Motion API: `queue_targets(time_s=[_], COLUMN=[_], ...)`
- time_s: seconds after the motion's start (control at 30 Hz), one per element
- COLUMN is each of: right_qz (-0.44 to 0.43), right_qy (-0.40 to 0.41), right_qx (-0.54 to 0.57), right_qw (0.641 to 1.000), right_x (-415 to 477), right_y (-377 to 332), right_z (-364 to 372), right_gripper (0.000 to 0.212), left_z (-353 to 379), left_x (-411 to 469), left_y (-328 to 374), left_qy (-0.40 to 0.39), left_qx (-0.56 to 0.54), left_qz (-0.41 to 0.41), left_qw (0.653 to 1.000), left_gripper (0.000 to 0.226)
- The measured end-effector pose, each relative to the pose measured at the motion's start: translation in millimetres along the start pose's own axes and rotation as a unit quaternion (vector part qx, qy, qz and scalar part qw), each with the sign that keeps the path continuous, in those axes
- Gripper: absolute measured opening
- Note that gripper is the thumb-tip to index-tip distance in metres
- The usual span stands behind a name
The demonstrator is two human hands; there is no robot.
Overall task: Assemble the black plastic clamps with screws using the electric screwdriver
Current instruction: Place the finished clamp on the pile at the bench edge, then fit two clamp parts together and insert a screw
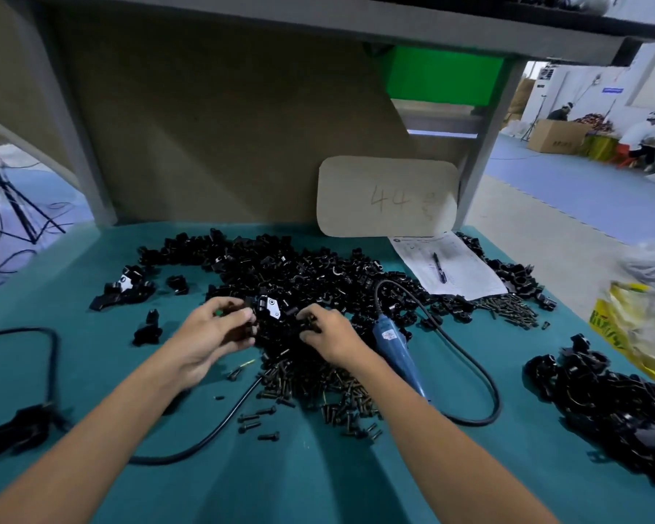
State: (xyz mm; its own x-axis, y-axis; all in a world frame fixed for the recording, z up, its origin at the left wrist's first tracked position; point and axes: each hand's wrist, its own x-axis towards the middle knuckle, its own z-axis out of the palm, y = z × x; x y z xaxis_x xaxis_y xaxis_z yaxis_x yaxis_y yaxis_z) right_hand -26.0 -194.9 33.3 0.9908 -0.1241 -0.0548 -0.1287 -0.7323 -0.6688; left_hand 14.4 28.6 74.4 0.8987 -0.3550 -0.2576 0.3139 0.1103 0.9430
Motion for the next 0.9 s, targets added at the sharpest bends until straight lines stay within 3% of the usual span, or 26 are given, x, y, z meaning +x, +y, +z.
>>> queue_targets(time_s=[0.1,0.27,0.43,0.57,0.67,0.77,0.9], right_qz=[-0.013,-0.047,-0.1,-0.118,-0.114,-0.102,-0.124], right_qy=[0.066,0.087,0.099,0.095,0.072,0.054,0.068], right_qx=[0.114,0.338,0.369,0.368,0.386,0.46,0.485], right_qw=[0.991,0.936,0.919,0.917,0.913,0.88,0.863], right_x=[-15,-51,-79,-92,-98,-103,-107], right_y=[5,-16,-37,-47,-51,-54,-59], right_z=[-11,-25,-32,-39,-41,-41,-42], right_gripper=[0.034,0.027,0.024,0.03,0.037,0.033,0.031], left_z=[-1,12,29,42,45,45,47], left_x=[-7,-13,-24,-36,-41,-47,-56], left_y=[3,8,15,19,22,23,26], left_qy=[-0.032,-0.06,-0.118,-0.14,-0.132,-0.112,-0.084], left_qx=[0.091,0.251,0.295,0.251,0.24,0.264,0.279], left_qz=[0.049,0.151,0.228,0.231,0.253,0.278,0.324], left_qw=[0.994,0.954,0.92,0.93,0.928,0.917,0.9], left_gripper=[0.024,0.032,0.031,0.031,0.028,0.028,0.031])
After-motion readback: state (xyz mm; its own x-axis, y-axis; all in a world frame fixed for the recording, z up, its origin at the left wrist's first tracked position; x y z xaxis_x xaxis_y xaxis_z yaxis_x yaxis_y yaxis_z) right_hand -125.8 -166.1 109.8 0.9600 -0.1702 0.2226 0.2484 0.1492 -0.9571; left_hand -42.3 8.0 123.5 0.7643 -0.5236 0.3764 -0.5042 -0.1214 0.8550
